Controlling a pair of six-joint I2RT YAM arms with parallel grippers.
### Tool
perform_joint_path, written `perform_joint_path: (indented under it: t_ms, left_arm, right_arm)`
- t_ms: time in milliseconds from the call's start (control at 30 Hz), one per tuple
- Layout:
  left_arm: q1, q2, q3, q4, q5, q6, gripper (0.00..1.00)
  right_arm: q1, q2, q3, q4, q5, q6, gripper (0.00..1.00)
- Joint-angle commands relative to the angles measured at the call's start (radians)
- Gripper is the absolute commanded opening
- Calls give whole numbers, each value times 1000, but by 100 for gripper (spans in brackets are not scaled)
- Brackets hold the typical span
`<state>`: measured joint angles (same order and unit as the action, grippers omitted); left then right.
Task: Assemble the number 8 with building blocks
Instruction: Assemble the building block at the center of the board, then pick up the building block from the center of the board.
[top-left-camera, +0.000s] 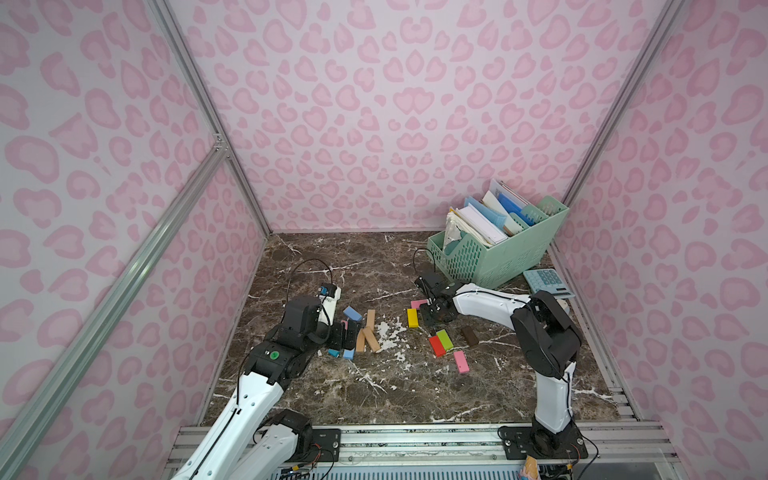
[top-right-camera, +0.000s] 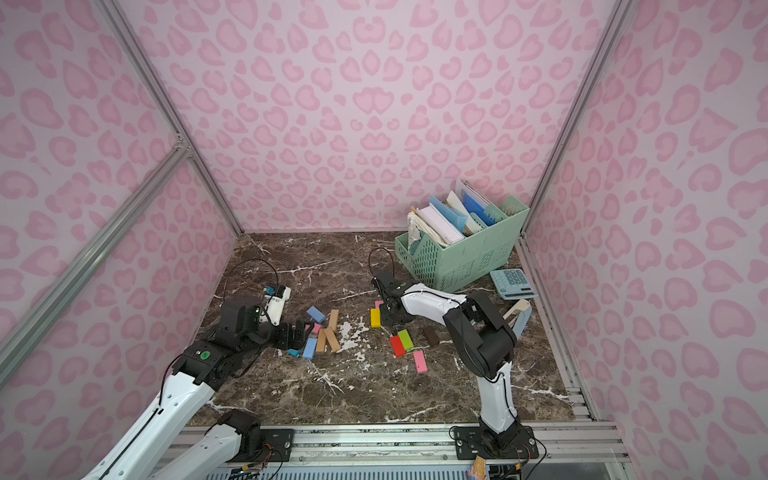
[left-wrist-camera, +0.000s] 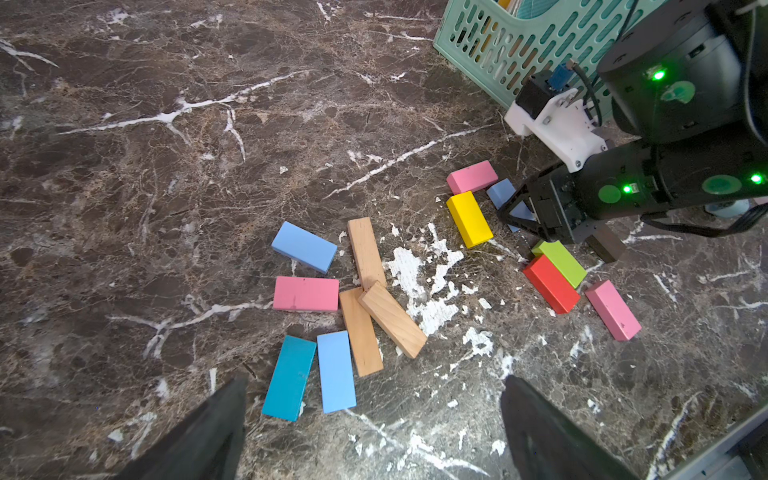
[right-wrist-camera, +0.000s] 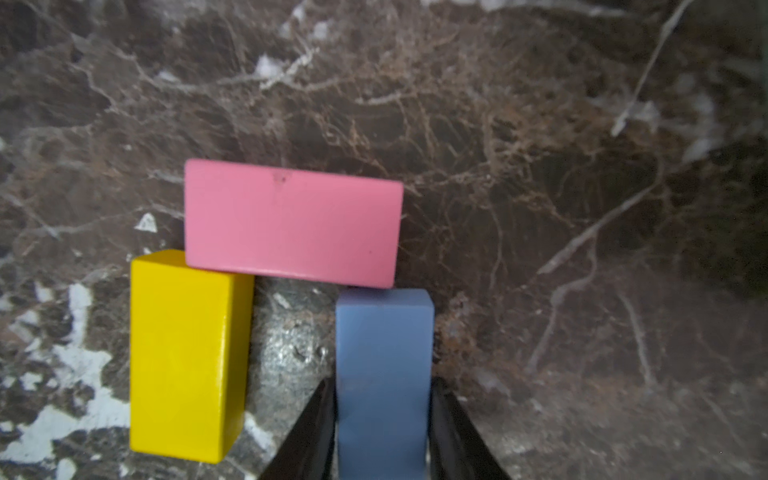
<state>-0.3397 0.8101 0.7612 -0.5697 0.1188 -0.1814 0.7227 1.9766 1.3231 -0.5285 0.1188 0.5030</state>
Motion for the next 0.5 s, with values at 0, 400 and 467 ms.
perform_joint_path:
  t_ms: [0, 400, 467]
  left_arm:
    - [-2, -4, 3, 4, 3, 3, 98]
    - [-2, -8, 2, 3, -4, 3, 98]
    - [-3, -9, 2, 3, -5, 4, 98]
  right_arm:
    - [1, -7, 9, -23, -5, 12, 44]
    - [-2, -82, 65, -32, -38, 20, 55]
    - [-6, -119, 62, -20, -53, 22, 57]
